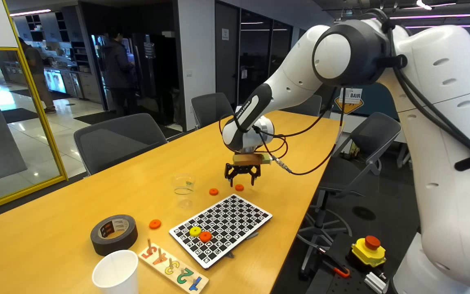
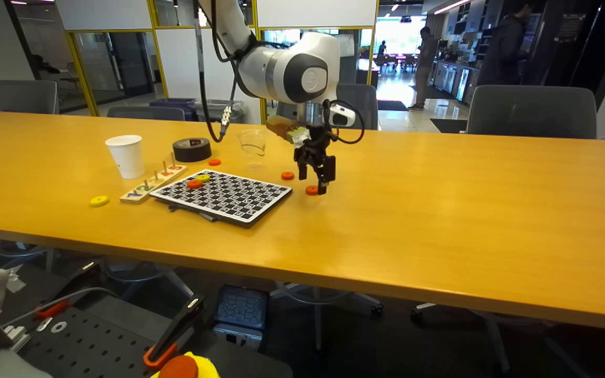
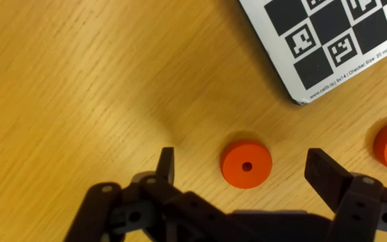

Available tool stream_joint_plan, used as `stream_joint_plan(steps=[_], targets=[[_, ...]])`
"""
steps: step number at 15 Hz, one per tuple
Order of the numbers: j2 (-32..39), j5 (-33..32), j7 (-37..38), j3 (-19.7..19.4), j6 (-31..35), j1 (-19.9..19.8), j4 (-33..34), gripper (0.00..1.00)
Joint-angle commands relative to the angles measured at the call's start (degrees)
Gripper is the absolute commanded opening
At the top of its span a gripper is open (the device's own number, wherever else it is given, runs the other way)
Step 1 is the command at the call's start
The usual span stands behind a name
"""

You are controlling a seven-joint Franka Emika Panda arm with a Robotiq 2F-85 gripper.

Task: Put the orange circles into the transparent cup and the yellow circles into the white cup.

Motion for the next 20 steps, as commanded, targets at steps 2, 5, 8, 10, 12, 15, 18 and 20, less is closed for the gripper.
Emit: stream_joint_plan(steps=[2,5,8,10,12,15,18,20], targets=[[2.7,1.1,1.7,-1.0,-0.3,0.3,4.2,1.0],[3.5,1.1,2.7,-1.2,-0.6,0.5,5.0,1.0],[4.0,1.1,2.5,-1.0,-1.2,0.4,5.7,1.0],[4.1,1.1,2.5,-1.0,-1.4,0.4,5.9,1.0],[3.9,1.0,2.7,-1.1,-1.6,0.5,5.8,1.0],[3.3,1.0,2.5,-1.1,-2.1,0.5,5.5,1.0],[3.2,0.9,2.5,-1.0,-3.0,0.5,5.4,1.0],[3.1,1.0,2.3,-0.9,-3.8,0.5,5.3,1.0]])
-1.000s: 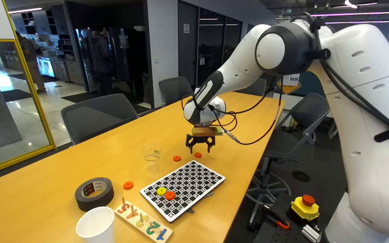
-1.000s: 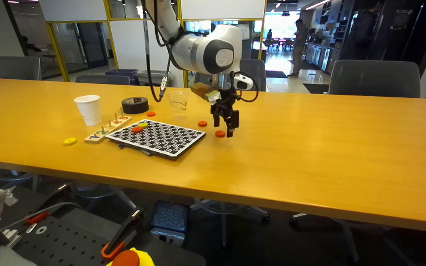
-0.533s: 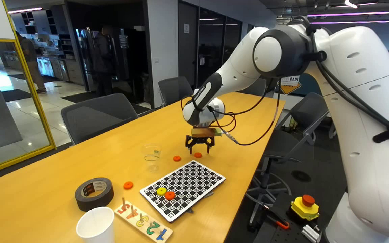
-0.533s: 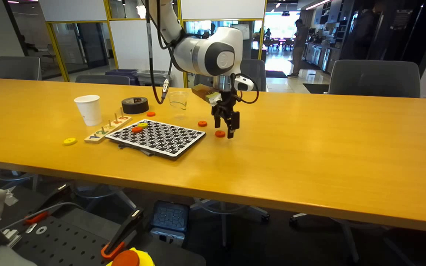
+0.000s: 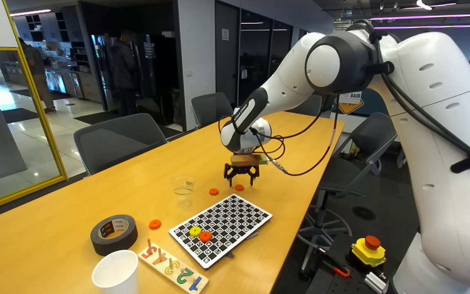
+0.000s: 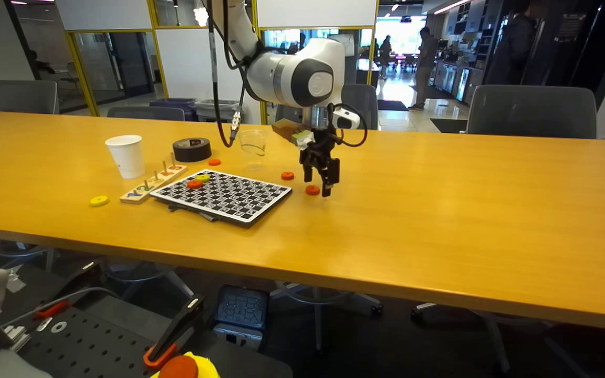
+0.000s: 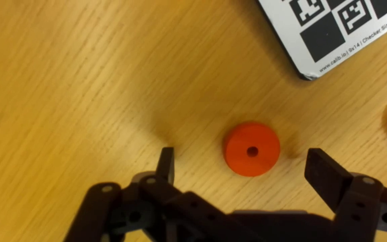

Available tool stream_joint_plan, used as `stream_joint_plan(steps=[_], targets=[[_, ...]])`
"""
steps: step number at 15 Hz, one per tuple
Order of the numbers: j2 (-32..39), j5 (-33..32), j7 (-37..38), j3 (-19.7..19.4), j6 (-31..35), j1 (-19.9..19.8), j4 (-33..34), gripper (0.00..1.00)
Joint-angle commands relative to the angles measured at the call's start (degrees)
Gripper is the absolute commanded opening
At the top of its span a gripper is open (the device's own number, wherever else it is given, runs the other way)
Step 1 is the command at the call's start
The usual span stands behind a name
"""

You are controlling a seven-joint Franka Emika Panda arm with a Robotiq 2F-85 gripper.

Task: Put the orange circles into the transparent cup and the yellow circles into the white cup.

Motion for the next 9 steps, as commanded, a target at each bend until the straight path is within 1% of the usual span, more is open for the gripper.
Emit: stream_joint_plan(steps=[1,5,6,7,8,9], targets=[[-0.3,1.0,0.2,-0.4,-2.7,0.6,1.1,1.0],[-0.4,1.1,0.2,-0.3,-3.3,0.6,1.1,1.0],[-0.4,0.8,0.3,-0.5,-3.2,0.8,1.1,0.98],[-0.5,0.7,0.4,-0.5,-3.0,0.8,1.0,0.74],[-0.5,0.7,0.4,-0.5,-3.0,0.9,1.0,0.73],[-0.5,0.7,0.5,-0.5,-2.9,0.9,1.0,0.7]])
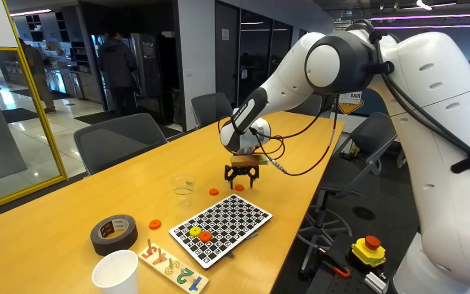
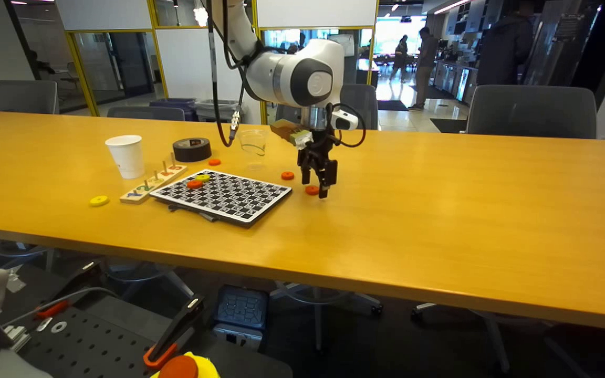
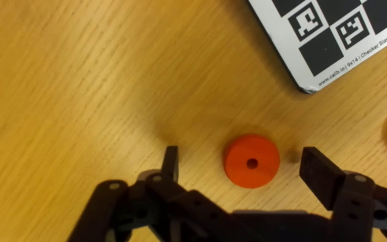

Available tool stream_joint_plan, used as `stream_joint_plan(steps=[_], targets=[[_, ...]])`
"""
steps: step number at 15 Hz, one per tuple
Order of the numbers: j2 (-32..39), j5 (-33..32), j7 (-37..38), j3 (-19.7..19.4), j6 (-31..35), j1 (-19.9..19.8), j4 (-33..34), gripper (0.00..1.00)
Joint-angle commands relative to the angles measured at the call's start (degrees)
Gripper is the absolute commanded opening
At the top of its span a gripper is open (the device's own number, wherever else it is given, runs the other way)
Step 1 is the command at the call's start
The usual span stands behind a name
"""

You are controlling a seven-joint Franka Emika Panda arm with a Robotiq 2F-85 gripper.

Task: Put the orange circles into the transparent cup and the yellow circles into the white cup.

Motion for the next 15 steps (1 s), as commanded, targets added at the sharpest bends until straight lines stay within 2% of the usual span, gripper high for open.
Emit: stream_joint_plan(steps=[1,4,7,11,15], targets=[[-0.5,0.7,0.4,-0.5,-1.2,0.7,0.9,0.63],[-0.8,0.6,0.4,-0.6,-1.4,0.9,0.8,0.37],[-1.3,0.2,0.5,-0.6,-1.9,1.3,0.8,0.17],[-3.7,-0.6,0.0,-0.4,-2.7,2.4,0.8,0.19],[-7.9,-4.0,0.2,-0.2,-3.5,5.7,1.2,0.19]])
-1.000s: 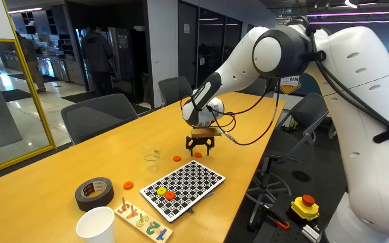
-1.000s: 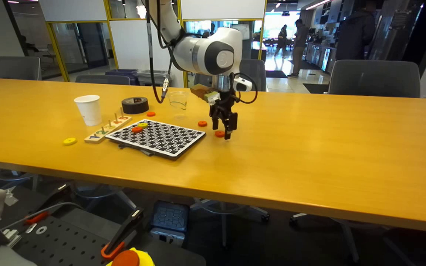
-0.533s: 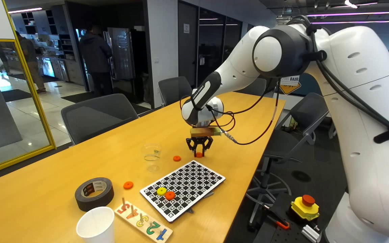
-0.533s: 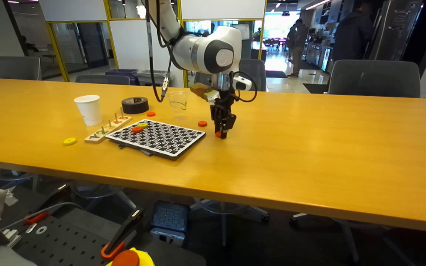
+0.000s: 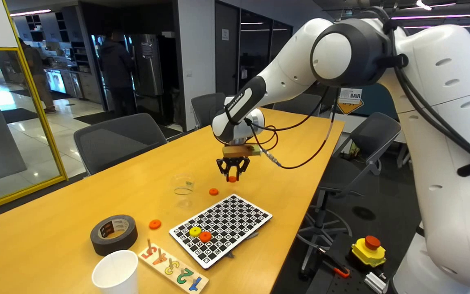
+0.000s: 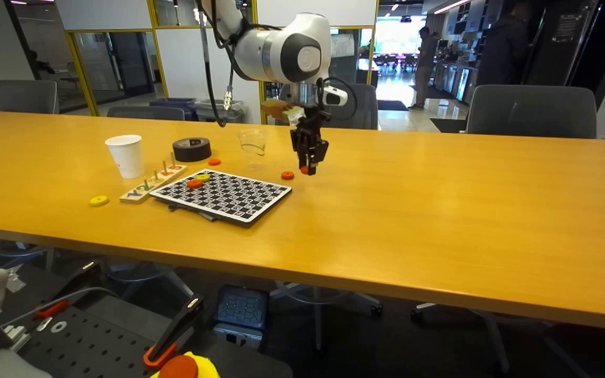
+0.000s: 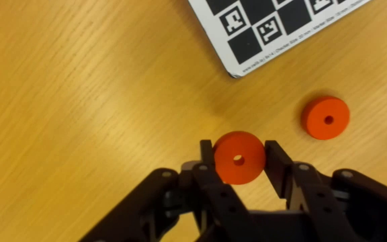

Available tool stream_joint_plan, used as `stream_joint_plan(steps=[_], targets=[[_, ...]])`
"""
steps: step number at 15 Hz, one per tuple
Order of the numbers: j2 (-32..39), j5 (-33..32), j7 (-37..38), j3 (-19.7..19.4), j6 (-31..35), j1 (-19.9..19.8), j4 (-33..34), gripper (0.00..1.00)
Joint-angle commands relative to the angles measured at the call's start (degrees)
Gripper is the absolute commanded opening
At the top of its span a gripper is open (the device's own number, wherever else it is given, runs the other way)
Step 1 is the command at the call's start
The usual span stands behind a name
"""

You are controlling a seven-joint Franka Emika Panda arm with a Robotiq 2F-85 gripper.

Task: Put the orange circles into the transparent cup and the yellow circles into the white cup.

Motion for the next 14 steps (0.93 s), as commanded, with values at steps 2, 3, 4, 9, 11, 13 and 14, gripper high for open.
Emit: stream_joint_plan(steps=[2,3,4,9,11,13,14], targets=[[-5.2,-5.0,0.3,0.4,-3.3,4.8,1.8,0.19],[-5.4,-5.9,0.1,1.0,-4.2,5.8,3.1,0.19],[-5.4,-6.6,-0.3,1.6,-5.0,6.5,4.2,0.19],[-3.6,-5.7,-4.4,5.9,-7.7,8.4,9.5,0.19],[-3.3,-5.6,-5.6,6.9,-8.2,8.7,10.3,0.19],[-3.1,-5.5,-6.7,7.6,-8.8,8.7,11.0,0.19],[-2.8,-5.5,-7.2,7.8,-9.1,8.7,11.3,0.19]])
